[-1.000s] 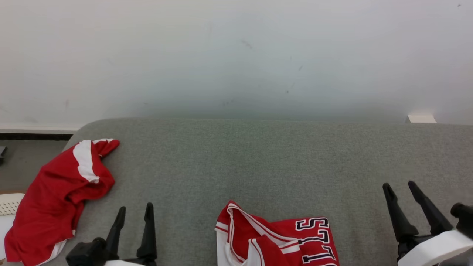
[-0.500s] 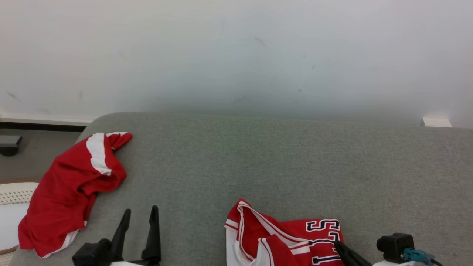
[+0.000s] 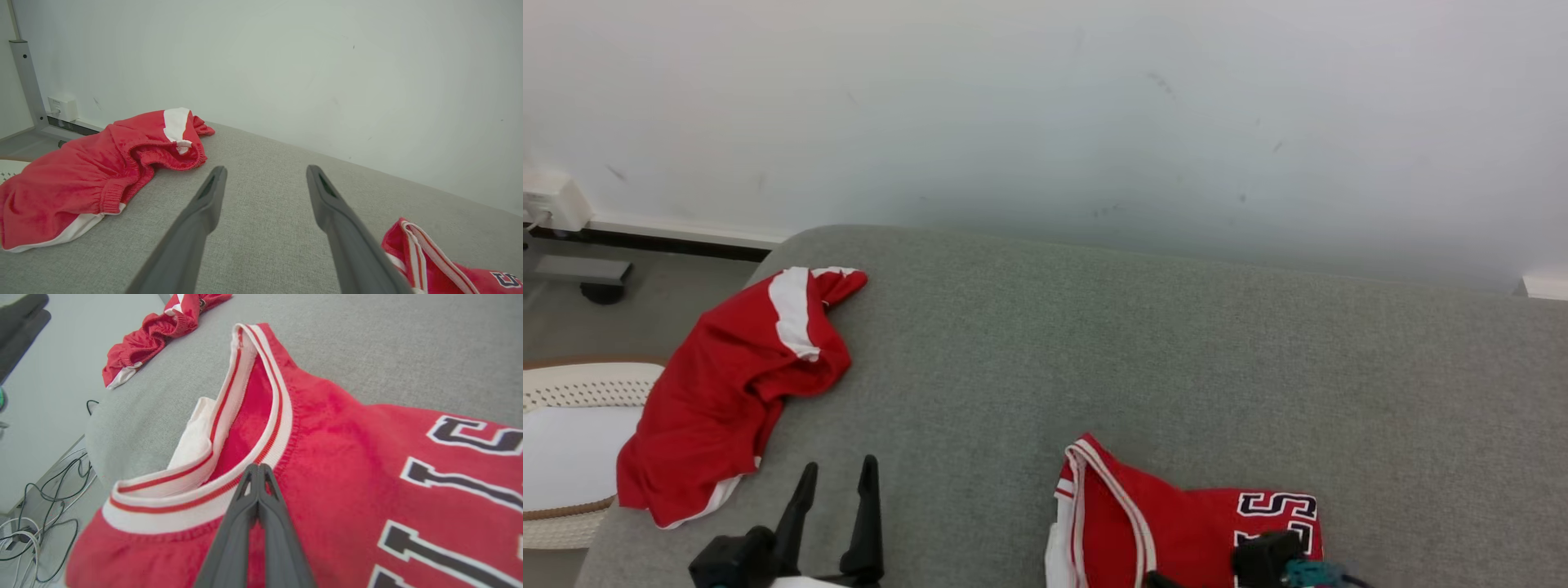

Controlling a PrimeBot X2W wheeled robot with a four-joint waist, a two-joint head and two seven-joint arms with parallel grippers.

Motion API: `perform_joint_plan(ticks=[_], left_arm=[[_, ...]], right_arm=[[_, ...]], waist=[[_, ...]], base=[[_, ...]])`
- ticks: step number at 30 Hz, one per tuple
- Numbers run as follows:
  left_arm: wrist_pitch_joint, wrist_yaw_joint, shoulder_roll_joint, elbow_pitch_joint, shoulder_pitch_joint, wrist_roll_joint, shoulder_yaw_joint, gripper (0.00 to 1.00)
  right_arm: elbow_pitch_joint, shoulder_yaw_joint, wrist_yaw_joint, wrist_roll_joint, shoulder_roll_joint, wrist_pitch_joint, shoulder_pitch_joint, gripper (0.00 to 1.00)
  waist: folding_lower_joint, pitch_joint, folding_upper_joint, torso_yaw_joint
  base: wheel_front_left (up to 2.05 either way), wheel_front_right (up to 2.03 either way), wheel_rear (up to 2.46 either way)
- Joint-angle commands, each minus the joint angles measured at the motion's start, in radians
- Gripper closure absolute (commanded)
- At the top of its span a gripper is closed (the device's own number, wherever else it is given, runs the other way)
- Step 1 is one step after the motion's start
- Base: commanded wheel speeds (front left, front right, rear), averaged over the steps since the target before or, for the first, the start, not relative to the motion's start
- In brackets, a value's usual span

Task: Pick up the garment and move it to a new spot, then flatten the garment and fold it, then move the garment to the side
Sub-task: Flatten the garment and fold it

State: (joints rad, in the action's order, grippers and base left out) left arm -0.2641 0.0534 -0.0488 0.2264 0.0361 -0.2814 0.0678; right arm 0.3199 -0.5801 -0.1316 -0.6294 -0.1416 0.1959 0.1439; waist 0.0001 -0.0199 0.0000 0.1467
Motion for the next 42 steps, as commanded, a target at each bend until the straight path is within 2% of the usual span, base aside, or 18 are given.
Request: perform_joint_plan(ticks=[1, 4, 8, 13, 17, 18, 20, 21, 22, 23, 30, 38, 42], left_arm=[[0.0, 0.003, -0.003, 0.006, 0.008, -0.008, -0.004, 0.0], [0.0, 0.004, -0.003, 0.01, 0.009, -0.006, -0.006, 0.0], [0.0, 0.004, -0.003, 0.007, 0.011, -0.002, -0.012, 0.0], [0.0, 0.005, -0.003, -0.001, 0.003, 0.002, -0.012, 0.0], [0.0, 0.007, -0.004, -0.01, 0.0, 0.003, -0.014, 0.0], [0.0, 0.006, -0.003, -0.012, -0.002, 0.004, -0.015, 0.0], [0.0, 0.008, -0.003, -0.015, -0.004, 0.006, -0.016, 0.0], [0.0, 0.008, -0.003, -0.015, -0.004, 0.006, -0.016, 0.0], [0.0, 0.008, -0.003, -0.017, -0.005, 0.007, -0.017, 0.0], [0.0, 0.008, -0.003, -0.02, -0.006, 0.006, -0.016, 0.0], [0.0, 0.013, -0.003, -0.044, -0.015, -0.004, -0.028, 0.0], [0.0, -0.007, -0.004, -0.087, -0.041, 0.032, -0.052, 0.0], [0.0, -0.021, -0.003, -0.091, -0.052, 0.062, -0.059, 0.0]], right_arm=[[0.005, -0.058, 0.002, -0.027, 0.007, -0.003, 0.02, 1.0], [-0.002, -0.149, 0.002, -0.068, 0.006, -0.012, 0.046, 1.0], [-0.025, -0.199, 0.002, -0.127, -0.016, -0.077, 0.082, 1.0], [-0.056, -0.163, 0.002, -0.146, -0.064, -0.207, 0.128, 1.0], [-0.066, -0.089, 0.002, -0.123, -0.111, -0.291, 0.144, 1.0], [-0.069, -0.065, 0.002, -0.118, -0.123, -0.308, 0.145, 0.94], [-0.073, -0.018, 0.002, -0.098, -0.144, -0.331, 0.144, 0.63], [-0.073, -0.018, 0.002, -0.098, -0.144, -0.331, 0.144, 0.63], [-0.077, 0.005, 0.002, -0.085, -0.153, -0.341, 0.141, 0.16], [-0.08, 0.03, 0.002, -0.073, -0.161, -0.351, 0.135, 0.0], [-0.12, 0.169, 0.002, 0.035, -0.179, -0.422, 0.082, 0.0], [-0.135, 0.333, 0.002, 0.141, -0.132, -0.456, -0.05, 0.0], [-0.136, 0.365, 0.002, 0.189, -0.111, -0.46, -0.087, 0.0]], waist=[[-0.0001, 0.001, 0.0, 0.006], [-0.0001, -0.001, 0.0, 0.007], [-0.0001, -0.006, 0.0, -0.003], [-0.0001, -0.012, 0.0, -0.033], [-0.0001, -0.019, 0.0, -0.062], [-0.0001, -0.021, 0.0, -0.07], [-0.0001, -0.025, 0.0, -0.086], [-0.0001, -0.025, 0.0, -0.086], [-0.0001, -0.027, 0.0, -0.094], [-0.0001, -0.029, 0.0, -0.102], [-0.0001, -0.03, 0.0, -0.154], [-0.0001, -0.018, 0.0, -0.18], [-0.0001, -0.012, 0.0, -0.191]], base=[[0.0, 0.0, 0.0], [0.0, 0.0, 0.0], [0.0, 0.0, 0.0], [0.0, 0.0, 0.0], [0.0, 0.0, 0.0], [0.0, 0.0, 0.0], [0.0, 0.0, 0.0], [0.0, 0.0, 0.0], [0.0, 0.0, 0.0], [0.0, 0.0, 0.0], [0.0, 0.0, 0.0], [0.0, 0.0, 0.0], [0.0, 0.0, 0.0]])
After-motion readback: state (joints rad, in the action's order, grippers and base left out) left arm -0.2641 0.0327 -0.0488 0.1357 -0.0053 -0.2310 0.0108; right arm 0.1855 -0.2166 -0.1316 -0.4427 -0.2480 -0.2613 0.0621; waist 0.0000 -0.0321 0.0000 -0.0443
